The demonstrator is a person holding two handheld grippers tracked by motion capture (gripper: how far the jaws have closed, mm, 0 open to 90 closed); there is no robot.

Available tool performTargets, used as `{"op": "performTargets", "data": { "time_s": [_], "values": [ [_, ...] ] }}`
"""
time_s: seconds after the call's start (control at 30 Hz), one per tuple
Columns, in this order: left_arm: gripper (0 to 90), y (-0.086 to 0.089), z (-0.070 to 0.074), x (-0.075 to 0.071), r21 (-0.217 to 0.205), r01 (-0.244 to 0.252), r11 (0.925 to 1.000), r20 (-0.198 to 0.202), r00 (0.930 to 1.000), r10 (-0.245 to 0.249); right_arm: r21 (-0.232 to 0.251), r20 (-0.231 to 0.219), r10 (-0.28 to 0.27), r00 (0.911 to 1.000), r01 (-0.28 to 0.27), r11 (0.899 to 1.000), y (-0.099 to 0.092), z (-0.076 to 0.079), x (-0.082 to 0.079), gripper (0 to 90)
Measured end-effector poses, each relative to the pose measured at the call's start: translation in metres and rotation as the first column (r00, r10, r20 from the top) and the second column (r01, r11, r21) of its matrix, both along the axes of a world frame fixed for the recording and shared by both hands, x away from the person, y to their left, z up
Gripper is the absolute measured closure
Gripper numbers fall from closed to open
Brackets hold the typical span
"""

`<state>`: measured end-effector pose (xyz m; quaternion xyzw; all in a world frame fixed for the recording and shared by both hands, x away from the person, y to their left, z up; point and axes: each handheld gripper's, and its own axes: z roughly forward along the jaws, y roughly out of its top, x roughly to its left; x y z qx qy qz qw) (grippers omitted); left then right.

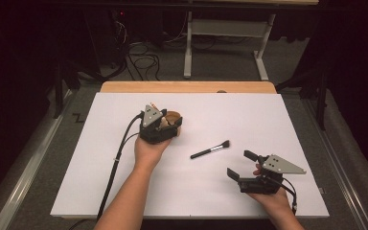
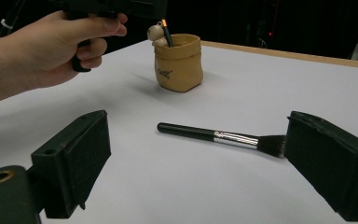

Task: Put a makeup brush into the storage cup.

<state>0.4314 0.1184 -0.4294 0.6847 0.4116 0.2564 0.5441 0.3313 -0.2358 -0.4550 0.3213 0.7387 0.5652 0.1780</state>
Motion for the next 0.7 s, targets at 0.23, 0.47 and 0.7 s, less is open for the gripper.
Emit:
{"op": "performTargets", "data": {
  "time_s": [0.23, 0.47, 0.7],
  "values": [
    [20.2, 0.005, 0.002, -0.010, -0.031, 0.015, 0.9994, -0.016, 0.9997, -0.016, -0.002, -0.002, 0.007, 1.0000, -0.007, 1.000, 0.000, -0.001, 0.001, 7.5],
    [6.9, 0.017, -0.001, -0.021, -0.004, 0.005, 1.0000, -0.038, 0.9993, -0.005, -0.011, -0.001, 0.003, 1.0000, -0.003, 1.000, 0.001, -0.001, 0.001, 6.2],
    [0.3, 0.032, -0.007, -0.035, 0.011, 0.016, 0.9998, -0.031, 0.9994, -0.016, -0.016, -0.009, 0.000, 1.0000, 0.000, 1.000, 0.000, -0.003, 0.002, 6.1]
  ]
}}
